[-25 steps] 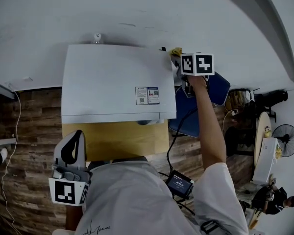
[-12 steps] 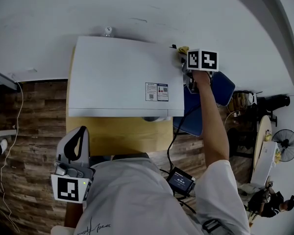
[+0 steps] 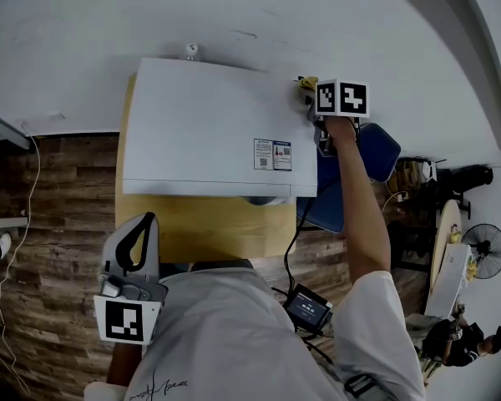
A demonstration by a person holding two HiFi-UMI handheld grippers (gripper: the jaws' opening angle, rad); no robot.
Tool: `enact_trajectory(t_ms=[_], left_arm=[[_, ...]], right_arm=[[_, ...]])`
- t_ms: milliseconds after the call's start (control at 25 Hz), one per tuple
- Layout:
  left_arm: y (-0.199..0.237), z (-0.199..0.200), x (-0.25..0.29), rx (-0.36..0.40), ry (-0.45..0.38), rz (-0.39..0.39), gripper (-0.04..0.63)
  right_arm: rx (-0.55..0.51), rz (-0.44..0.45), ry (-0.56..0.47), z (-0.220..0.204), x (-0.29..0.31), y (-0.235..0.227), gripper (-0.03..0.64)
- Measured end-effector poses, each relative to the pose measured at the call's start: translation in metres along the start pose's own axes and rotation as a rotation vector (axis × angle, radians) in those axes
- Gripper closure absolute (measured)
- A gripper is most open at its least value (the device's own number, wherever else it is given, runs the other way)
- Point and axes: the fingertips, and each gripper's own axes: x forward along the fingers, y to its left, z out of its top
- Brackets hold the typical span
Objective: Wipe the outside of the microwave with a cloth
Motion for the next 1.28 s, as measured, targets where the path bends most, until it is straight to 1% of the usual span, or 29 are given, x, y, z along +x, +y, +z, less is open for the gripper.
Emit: enact_trajectory(t_ms=[280,640,800,1080,1240,1280], left_arm=[[-0.002,-0.009,-0.005,-0.018,0.029,-0.010,0.604],[0.008,-0.009,-0.016,-0.043,0.020,0.013,0.604],[0.013,-0.007,-0.024,-0.011,0.002,0.007,0.604],[0.016,-0.006,-0.030,-0.011,-0.011,0.005,0.604],[0.020,-0.006,-0.036,-0.034,-0.011,0.026,0.604],[0.021,-0.006,-0.037,-0.029,-0.011,0.027,0.604]], right_arm=[[-0.017,0.010,-0.004,0.006,0.003,0.019,0.502],[-0.046,0.028,-0.009,0.015,0.009,0.047,0.502],[-0.046,0.037,-0.009,0.016,0.012,0.055,0.502],[-0.047,0.056,-0.013,0.021,0.014,0.071,0.502],[-0.053,0.070,-0.017,0.025,0.015,0.085,0.502],[-0.054,0.072,-0.018,0.026,0.016,0.087,0.502]])
